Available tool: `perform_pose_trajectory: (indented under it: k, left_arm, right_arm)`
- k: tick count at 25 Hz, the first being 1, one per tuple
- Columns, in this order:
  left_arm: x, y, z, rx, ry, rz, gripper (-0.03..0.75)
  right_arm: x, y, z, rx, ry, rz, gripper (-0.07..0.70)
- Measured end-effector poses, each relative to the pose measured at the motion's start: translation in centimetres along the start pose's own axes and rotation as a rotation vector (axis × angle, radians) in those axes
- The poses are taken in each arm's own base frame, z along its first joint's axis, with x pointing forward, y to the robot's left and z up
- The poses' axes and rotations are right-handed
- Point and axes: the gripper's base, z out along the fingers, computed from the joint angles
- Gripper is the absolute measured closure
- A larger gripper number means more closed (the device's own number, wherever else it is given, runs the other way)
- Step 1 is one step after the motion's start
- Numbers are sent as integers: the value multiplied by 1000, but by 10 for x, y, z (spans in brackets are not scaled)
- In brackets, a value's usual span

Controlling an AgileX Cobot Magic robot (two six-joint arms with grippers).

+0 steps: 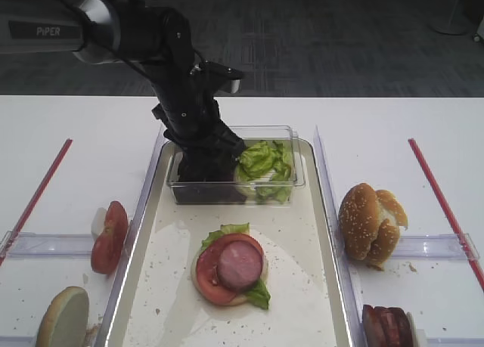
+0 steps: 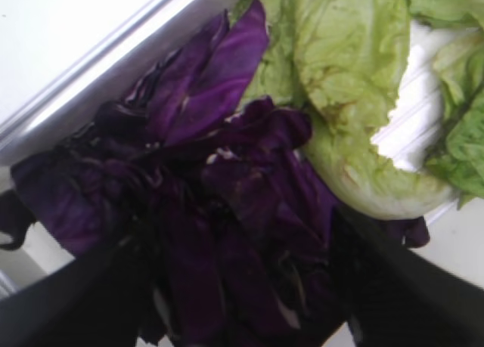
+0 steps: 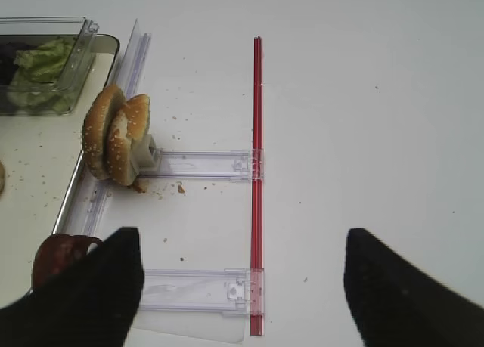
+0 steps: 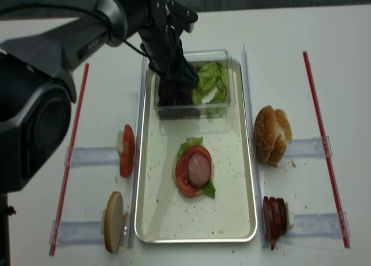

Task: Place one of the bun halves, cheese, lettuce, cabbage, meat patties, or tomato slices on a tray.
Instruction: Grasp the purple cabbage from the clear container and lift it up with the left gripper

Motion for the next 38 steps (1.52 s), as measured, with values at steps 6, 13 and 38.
perform_pose_trajectory:
  k: [6,13,38]
  left_arm:
    - [0,1,12,1,12,-1,276]
    - [-1,3,14,-2,2,-1,335]
    - [-2,5,26,-5,6,-3,578]
  right_arm:
    - [0,0,0,0,0,0,61]
    - [0,0,0,0,0,0,61]
    - [0,0,0,0,0,0,61]
